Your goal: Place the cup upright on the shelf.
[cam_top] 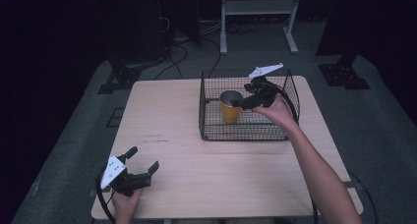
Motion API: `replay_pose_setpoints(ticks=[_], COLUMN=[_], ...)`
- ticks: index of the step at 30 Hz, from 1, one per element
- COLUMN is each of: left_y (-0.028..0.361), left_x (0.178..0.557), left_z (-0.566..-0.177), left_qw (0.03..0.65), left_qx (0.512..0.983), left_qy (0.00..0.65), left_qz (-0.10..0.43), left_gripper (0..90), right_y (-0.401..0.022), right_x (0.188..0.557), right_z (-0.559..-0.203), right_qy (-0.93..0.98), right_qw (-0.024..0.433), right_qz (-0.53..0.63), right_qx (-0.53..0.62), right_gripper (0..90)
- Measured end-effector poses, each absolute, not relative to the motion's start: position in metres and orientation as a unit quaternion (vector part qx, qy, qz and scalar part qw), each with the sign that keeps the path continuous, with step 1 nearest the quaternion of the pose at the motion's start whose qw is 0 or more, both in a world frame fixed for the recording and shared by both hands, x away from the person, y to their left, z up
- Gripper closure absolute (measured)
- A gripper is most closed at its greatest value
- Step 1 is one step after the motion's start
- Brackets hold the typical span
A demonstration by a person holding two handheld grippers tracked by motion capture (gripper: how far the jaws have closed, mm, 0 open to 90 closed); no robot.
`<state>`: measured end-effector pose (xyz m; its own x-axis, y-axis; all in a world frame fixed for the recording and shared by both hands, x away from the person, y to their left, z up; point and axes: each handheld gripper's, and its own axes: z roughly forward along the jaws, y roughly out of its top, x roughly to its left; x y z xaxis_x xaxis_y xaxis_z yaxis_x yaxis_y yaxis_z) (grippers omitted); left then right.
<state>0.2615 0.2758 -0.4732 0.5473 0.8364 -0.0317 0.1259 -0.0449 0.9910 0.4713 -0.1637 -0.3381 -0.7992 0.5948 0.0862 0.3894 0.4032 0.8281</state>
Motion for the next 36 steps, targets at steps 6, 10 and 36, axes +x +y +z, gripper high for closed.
replay_pose_setpoints(ticks=[6, 10, 36], left_y=[0.275, 0.275, 0.275], left_x=[0.261, 0.261, 0.261], left_z=[-0.473, -0.473, -0.473], left_qw=[0.584, 0.585, 0.583], left_qx=[0.658, 0.657, 0.659], left_qy=[0.366, 0.366, 0.365], left_qz=[0.304, 0.304, 0.304], left_gripper=[2.2, 2.2, 2.2], right_y=[-0.172, -0.175, -0.197], right_x=[0.462, 0.457, 0.418], right_z=[-0.34, -0.34, -0.358], right_qy=[0.831, 0.83, 0.833], right_qw=[0.109, 0.107, 0.09], right_qz=[0.458, 0.46, 0.462], right_qx=[0.298, 0.298, 0.291], right_gripper=[4.5, 4.5, 4.9])
